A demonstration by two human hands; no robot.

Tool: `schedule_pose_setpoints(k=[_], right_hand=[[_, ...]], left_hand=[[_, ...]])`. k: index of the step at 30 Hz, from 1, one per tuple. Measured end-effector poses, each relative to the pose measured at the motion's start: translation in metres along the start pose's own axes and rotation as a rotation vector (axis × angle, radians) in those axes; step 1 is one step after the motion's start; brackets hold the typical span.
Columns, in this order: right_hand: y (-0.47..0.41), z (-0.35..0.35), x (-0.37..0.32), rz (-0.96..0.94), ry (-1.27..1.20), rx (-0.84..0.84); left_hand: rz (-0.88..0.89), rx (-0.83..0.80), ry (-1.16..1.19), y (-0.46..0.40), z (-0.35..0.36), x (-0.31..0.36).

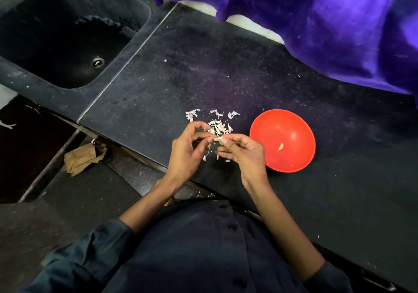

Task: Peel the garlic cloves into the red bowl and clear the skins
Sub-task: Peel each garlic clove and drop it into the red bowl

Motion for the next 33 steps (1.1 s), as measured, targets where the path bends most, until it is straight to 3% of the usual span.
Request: schedule_pose_setpoints(k=[7, 11, 15, 21, 27, 33], right_hand=[[-0.002, -0.003, -0.005, -0.078, 0.085, 0.024], [-0.002, -0.002, -0.009, -0.172, 0.185, -0.006], [-0.002, -0.002, -0.017, -0.318, 0.298, -0.012], [-0.002, 0.002, -0.021, -0.467, 0.373, -0.038], [-0.007, -0.004, -0.016, -0.455, 0.340, 0.016], [0.000, -0.002, -0.025, -0.602, 0.490, -0.033]], left_hand=[[-0.043, -0.027, 0.055, -0.003, 0.002, -0.002], [-0.147, -0.008, 0.221, -0.009, 0.001, 0.000], [-0.421, -0.016, 0.604, -0.012, 0.004, -0.004], [-0.794, -0.079, 0.872, -0.009, 0.011, -0.012], [-0.572, -0.072, 0.828, -0.014, 0.007, -0.003], [-0.684, -0.027, 0.851, -0.010, 0.009, -0.004]])
Point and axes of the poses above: each hand's wrist, its own y-axis away from the middle knuckle, its own z-axis out of the palm, x = y × z, the point moved 4 cm from there along -y, towards the middle knuckle, and after that the axes turned 3 degrees about y, right-handed, at the moved point
